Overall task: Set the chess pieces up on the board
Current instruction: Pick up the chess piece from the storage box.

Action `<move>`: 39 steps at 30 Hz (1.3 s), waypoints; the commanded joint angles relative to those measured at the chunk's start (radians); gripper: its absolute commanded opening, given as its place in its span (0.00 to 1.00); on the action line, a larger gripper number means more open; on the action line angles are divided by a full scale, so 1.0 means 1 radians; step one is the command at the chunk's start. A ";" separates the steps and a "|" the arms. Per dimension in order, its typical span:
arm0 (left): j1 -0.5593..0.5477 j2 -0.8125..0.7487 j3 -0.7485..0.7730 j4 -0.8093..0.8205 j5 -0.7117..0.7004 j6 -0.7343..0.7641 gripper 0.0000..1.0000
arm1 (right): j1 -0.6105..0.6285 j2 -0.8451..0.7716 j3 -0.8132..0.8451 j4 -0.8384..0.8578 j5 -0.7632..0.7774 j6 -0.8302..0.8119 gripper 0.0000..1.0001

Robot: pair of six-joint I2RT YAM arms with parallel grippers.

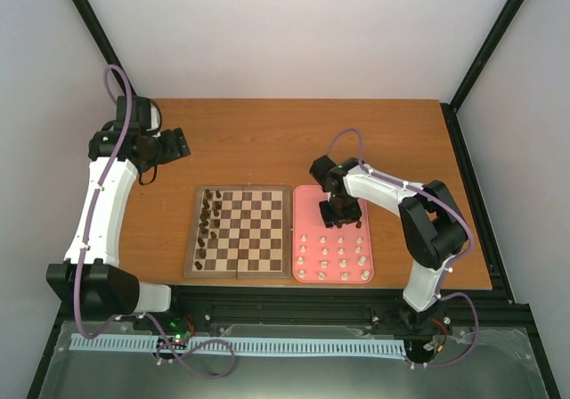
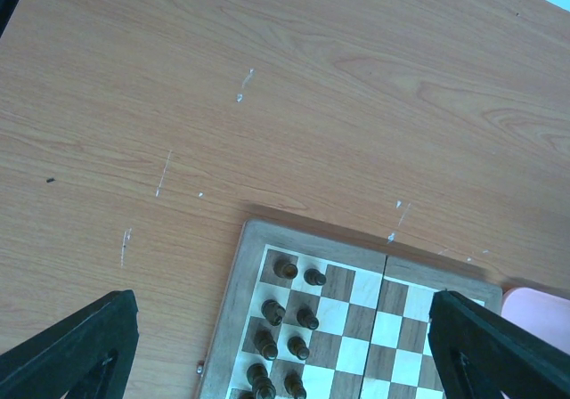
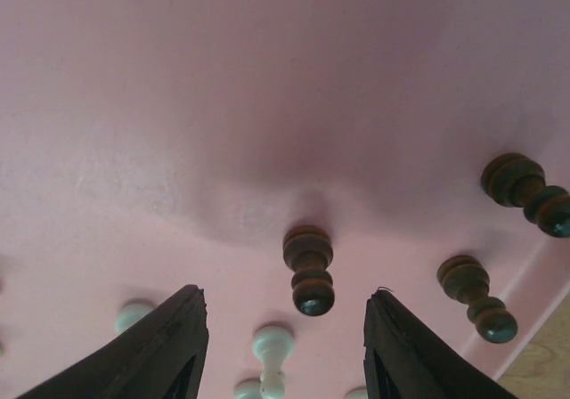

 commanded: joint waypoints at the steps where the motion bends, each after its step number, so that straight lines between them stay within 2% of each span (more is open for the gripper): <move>1: -0.003 0.011 0.043 0.008 -0.003 0.001 1.00 | -0.023 -0.024 -0.019 0.044 0.003 -0.011 0.48; 7: -0.002 0.020 0.043 0.008 -0.008 0.002 1.00 | -0.042 -0.013 -0.038 0.064 -0.009 -0.023 0.42; 16: -0.004 0.032 0.053 0.005 -0.010 0.005 1.00 | -0.058 0.010 -0.033 0.071 -0.024 -0.030 0.21; 23: -0.003 0.025 0.039 0.010 -0.006 0.005 1.00 | -0.058 0.018 -0.036 0.073 -0.031 -0.034 0.18; 32: -0.004 0.006 0.034 0.005 -0.006 0.004 1.00 | -0.059 0.004 -0.015 0.064 -0.025 -0.037 0.03; 39: -0.002 -0.008 0.028 0.006 -0.006 0.003 1.00 | -0.047 -0.042 0.086 0.003 0.011 -0.035 0.03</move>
